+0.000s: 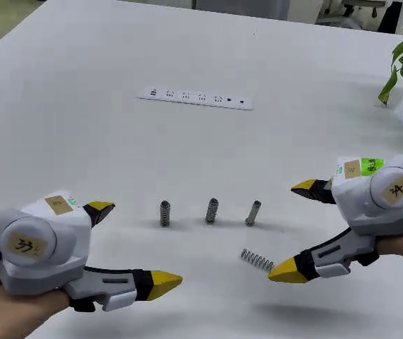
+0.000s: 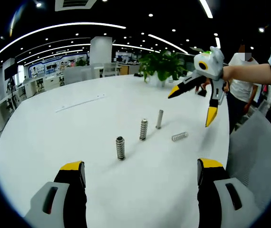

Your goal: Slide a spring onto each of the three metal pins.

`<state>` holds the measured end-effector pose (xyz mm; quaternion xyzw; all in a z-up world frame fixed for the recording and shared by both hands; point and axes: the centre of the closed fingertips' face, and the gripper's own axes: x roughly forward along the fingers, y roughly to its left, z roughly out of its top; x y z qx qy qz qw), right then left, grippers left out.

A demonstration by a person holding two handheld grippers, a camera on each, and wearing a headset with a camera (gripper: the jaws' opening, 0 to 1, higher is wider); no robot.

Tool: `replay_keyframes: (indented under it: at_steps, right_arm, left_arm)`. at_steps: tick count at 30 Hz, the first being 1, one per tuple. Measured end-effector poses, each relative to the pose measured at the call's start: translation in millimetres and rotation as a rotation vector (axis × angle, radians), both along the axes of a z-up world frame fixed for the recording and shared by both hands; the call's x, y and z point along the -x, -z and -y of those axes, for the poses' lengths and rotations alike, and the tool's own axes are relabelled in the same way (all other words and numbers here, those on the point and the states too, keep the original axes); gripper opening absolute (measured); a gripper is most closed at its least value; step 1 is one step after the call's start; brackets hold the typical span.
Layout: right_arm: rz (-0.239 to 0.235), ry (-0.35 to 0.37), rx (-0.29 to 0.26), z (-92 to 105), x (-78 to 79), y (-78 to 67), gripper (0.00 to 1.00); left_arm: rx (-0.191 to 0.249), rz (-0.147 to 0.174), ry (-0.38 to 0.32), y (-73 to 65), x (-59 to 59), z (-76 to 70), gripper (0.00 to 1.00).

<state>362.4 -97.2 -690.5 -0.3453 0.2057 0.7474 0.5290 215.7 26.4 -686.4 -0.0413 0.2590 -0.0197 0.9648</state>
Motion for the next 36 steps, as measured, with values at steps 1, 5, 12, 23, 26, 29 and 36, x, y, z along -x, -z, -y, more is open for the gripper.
replay_keyframes:
  at_steps: [1,5,12,23,26,29,36]
  right_arm:
    - [-0.002,0.013,-0.007,2.7,-1.8,0.0,0.96]
    - [-0.009,0.044,-0.018,12.2,-4.7,-1.0,0.96]
    - [-0.019,0.099,-0.045,32.2,-9.9,-5.8,0.95]
    - [-0.032,0.158,-0.064,56.1,-12.6,-4.4,0.95]
    - [-0.036,0.168,-0.065,59.4,-13.2,-3.8,0.95]
    - [-0.041,0.177,-0.07,61.8,-14.7,-2.2,0.95]
    - [-0.051,0.187,-0.075,67.5,-12.5,-1.1,0.95]
  left_arm:
    - [0.001,-0.005,-0.001,0.5,0.7,-0.2,1.0]
    - [-0.002,-0.019,0.003,1.9,2.4,-0.4,1.0]
    - [-0.01,-0.029,0.013,-0.5,1.6,0.9,1.0]
    - [-0.02,-0.041,0.037,-1.0,-2.6,4.6,1.0]
    - [-0.026,-0.05,0.044,-0.1,-1.4,3.9,1.0]
    - [-0.043,-0.066,0.062,1.1,0.3,5.4,1.0]
    - [-0.08,-0.067,0.162,-8.3,-11.7,22.5,0.99]
